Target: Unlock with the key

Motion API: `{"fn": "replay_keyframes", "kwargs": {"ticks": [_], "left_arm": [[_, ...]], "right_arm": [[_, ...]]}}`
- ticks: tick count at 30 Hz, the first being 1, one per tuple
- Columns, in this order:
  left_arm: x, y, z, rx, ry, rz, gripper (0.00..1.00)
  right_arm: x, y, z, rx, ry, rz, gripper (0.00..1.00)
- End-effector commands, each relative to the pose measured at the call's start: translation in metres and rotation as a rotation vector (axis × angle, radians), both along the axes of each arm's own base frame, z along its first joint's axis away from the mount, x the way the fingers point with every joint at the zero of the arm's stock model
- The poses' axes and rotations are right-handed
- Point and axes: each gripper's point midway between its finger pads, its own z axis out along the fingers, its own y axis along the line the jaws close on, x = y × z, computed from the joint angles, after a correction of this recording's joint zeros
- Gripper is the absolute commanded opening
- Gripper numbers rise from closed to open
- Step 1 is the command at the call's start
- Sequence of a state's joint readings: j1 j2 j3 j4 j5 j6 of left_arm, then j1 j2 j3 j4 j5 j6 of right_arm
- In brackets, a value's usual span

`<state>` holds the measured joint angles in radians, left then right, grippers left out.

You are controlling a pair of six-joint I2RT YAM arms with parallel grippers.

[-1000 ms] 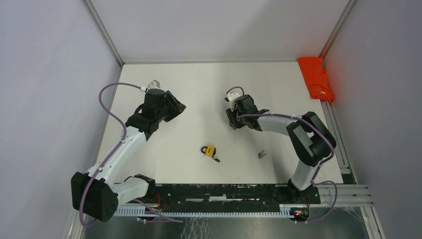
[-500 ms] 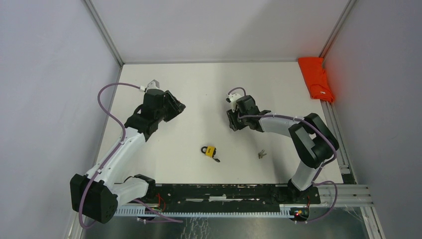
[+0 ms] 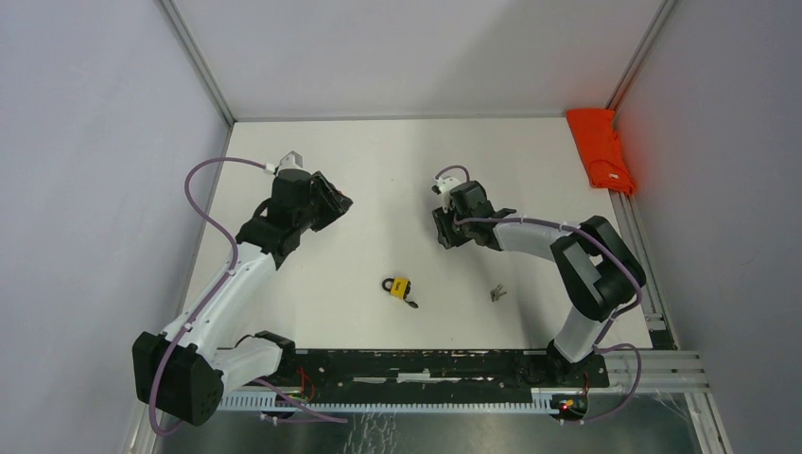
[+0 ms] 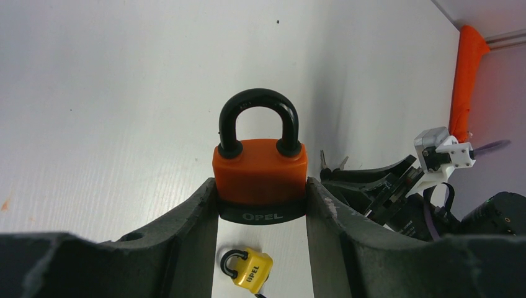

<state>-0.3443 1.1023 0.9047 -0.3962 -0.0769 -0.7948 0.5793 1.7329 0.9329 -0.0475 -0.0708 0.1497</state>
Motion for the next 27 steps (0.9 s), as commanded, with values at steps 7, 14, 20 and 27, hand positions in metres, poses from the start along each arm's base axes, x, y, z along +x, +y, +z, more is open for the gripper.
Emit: {"fn": "replay_keyframes", "kwargs": {"ticks": [7,14,20,27], "left_arm": [[0.008,-0.001,0.028,0.002,-0.107,-0.023,0.02],[0.007,0.0,0.028,0.007,-0.107,-0.025,0.02],[0.007,-0.001,0.027,0.004,-0.108,-0.027,0.02],[0.006,0.0,0.025,0.005,-0.103,-0.027,0.02]], "right_arm": [[0.011,-0.003,-0.007,-0.042,-0.003,-0.002,0.43],[-0.01,-0.011,-0.029,-0.07,0.077,0.015,0.35],[-0.032,-0.029,-0.045,-0.144,0.116,0.009,0.28],[-0.044,-0.033,-0.056,-0.234,0.128,0.038,0.13]]}}
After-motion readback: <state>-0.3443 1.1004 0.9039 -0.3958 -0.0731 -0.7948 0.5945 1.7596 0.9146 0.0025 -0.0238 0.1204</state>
